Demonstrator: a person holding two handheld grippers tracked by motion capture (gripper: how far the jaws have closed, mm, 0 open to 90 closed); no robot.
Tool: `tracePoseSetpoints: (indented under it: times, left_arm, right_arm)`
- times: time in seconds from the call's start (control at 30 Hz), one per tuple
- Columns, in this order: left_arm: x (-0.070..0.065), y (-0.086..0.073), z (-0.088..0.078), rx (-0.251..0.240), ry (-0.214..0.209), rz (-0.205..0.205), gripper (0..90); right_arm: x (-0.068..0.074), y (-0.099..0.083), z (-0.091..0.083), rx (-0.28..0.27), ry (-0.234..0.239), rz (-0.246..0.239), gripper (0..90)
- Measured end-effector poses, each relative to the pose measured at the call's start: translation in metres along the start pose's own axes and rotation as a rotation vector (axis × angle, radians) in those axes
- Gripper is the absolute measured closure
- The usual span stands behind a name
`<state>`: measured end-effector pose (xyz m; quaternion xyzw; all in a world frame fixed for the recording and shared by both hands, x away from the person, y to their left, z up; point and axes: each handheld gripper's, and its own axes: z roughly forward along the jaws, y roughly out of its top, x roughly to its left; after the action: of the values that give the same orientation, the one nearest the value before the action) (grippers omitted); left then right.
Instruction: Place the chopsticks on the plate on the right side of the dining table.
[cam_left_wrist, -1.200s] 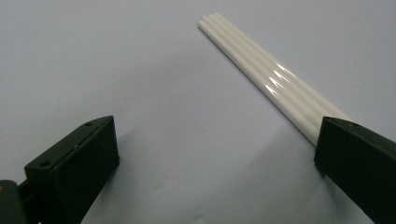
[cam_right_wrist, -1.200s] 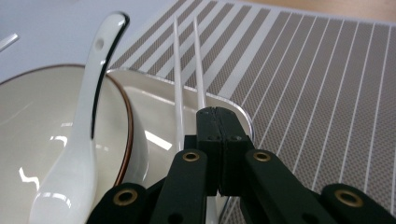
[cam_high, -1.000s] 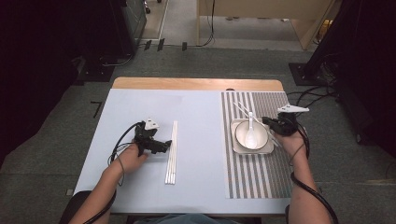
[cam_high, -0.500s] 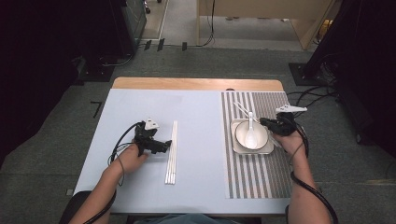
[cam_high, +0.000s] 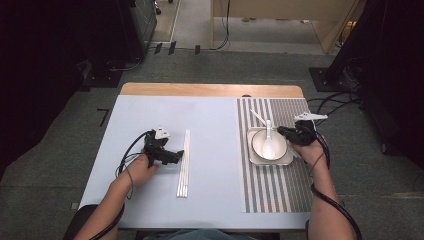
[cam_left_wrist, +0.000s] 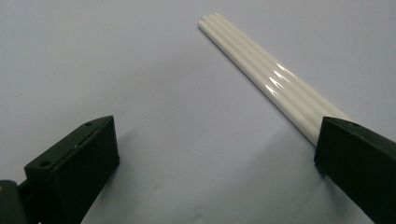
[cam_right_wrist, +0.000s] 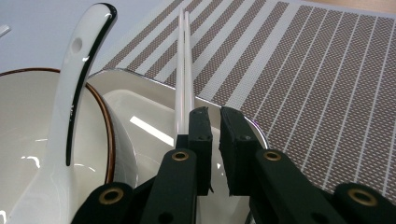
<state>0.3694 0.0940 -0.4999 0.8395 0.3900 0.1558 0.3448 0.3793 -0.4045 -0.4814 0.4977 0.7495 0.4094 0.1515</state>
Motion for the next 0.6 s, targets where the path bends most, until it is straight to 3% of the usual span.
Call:
tracePoseSetpoints:
  times: [0.33,0.6]
  left_arm:
    - [-0.0001,0.0,0.0,0.0,-0.001,-0.001,0.0]
    - [0.0,0.0,0.0,0.0,-0.001,-0.001,0.0]
  right_arm:
    - [0.0001,0.0007,-0.0003,0.004,-0.006,0.0,80.6]
    - [-0.0003,0.009,0.0039,-0.016,-0.022,-0.009,70.9]
